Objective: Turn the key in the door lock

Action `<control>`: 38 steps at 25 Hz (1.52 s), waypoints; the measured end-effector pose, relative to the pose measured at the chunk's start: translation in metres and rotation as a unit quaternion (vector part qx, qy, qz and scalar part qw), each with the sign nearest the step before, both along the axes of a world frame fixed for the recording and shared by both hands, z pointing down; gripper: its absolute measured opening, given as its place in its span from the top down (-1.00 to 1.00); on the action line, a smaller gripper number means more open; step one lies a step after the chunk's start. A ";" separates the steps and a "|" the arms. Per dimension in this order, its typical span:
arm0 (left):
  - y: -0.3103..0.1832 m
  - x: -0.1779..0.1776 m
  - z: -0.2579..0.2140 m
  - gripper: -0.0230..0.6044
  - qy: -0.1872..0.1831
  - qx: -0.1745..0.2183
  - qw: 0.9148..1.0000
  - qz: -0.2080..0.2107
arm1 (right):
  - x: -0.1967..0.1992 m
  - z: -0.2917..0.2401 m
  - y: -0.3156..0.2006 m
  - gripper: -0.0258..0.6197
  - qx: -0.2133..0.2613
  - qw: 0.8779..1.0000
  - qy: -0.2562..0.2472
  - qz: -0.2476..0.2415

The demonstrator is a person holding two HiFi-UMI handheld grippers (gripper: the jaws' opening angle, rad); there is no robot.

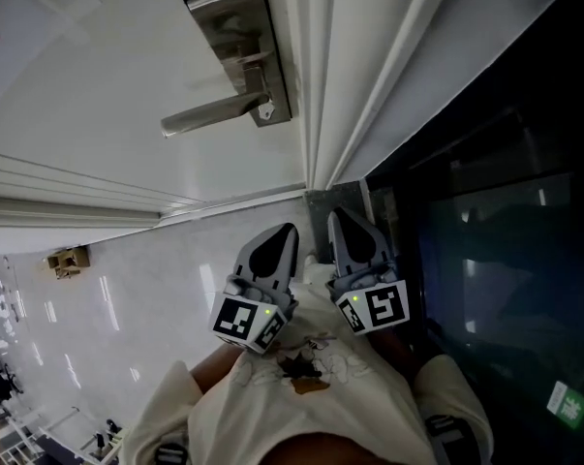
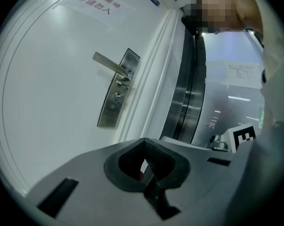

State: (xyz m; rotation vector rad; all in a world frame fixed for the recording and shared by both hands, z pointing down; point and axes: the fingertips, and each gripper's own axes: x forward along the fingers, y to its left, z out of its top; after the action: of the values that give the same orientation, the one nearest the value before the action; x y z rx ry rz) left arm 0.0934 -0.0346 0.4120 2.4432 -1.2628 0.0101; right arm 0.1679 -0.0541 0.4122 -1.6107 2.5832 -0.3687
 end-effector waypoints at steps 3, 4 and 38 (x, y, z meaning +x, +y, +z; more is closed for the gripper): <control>0.007 0.000 -0.007 0.91 -0.002 0.010 1.000 0.010 | 0.001 0.001 0.005 0.90 -0.004 1.000 -0.005 0.013; 0.011 -0.003 -0.007 0.91 -0.002 0.011 1.000 0.011 | -0.001 0.001 0.007 0.90 -0.005 1.000 -0.008 0.015; 0.062 -0.091 -0.002 0.91 0.030 0.011 0.999 -0.009 | -0.106 -0.005 0.061 0.90 -0.002 0.998 0.050 -0.027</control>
State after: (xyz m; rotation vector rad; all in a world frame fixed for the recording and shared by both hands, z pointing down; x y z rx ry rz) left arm 0.0025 0.0273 0.4095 2.4318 -1.2650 -0.0815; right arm 0.0621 0.0066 0.4073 -1.6016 2.7052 -0.3039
